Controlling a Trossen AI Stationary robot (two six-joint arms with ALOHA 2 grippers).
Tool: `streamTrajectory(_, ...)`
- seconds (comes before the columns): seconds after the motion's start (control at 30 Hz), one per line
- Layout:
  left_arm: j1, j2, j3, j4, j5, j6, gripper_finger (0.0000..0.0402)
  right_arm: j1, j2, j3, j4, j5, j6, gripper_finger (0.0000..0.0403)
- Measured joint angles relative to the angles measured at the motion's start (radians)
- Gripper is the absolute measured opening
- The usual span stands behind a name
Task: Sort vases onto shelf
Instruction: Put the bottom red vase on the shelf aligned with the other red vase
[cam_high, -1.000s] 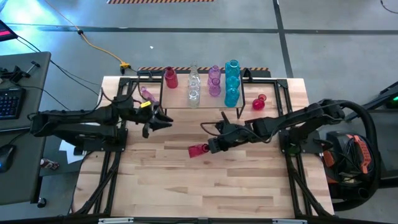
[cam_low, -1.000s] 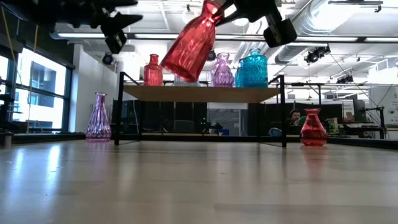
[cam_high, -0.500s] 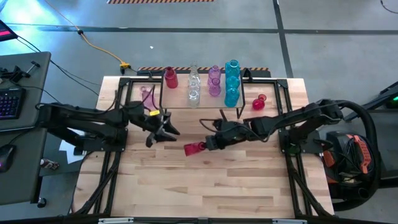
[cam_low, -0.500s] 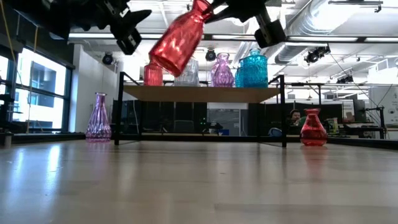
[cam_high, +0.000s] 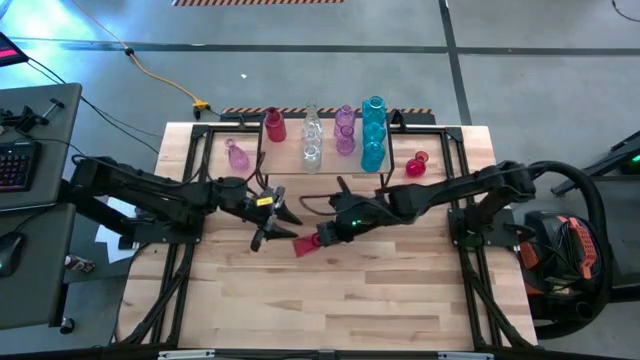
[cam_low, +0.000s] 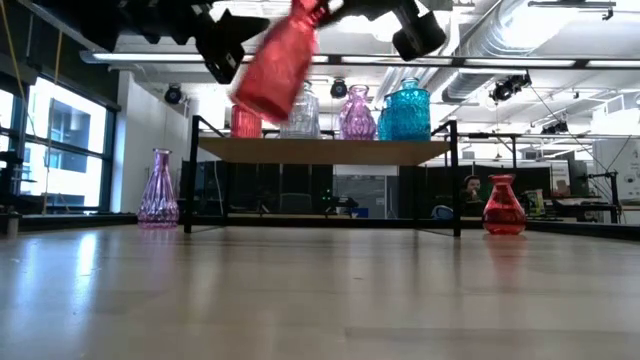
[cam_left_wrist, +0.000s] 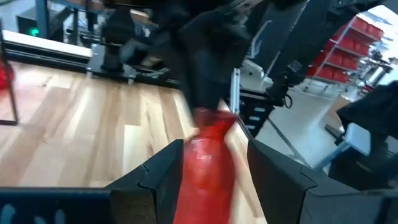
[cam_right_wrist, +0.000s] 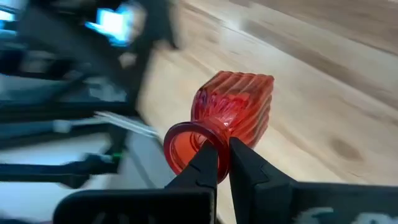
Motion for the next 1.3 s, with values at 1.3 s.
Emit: streamTrajectory(1.3, -0.082, 0.08, 0.025, -0.016, -0.011, -0.124, 0.0168, -0.011, 0.206, 0.326, -0.225, 0.006, -0.092, 0.0)
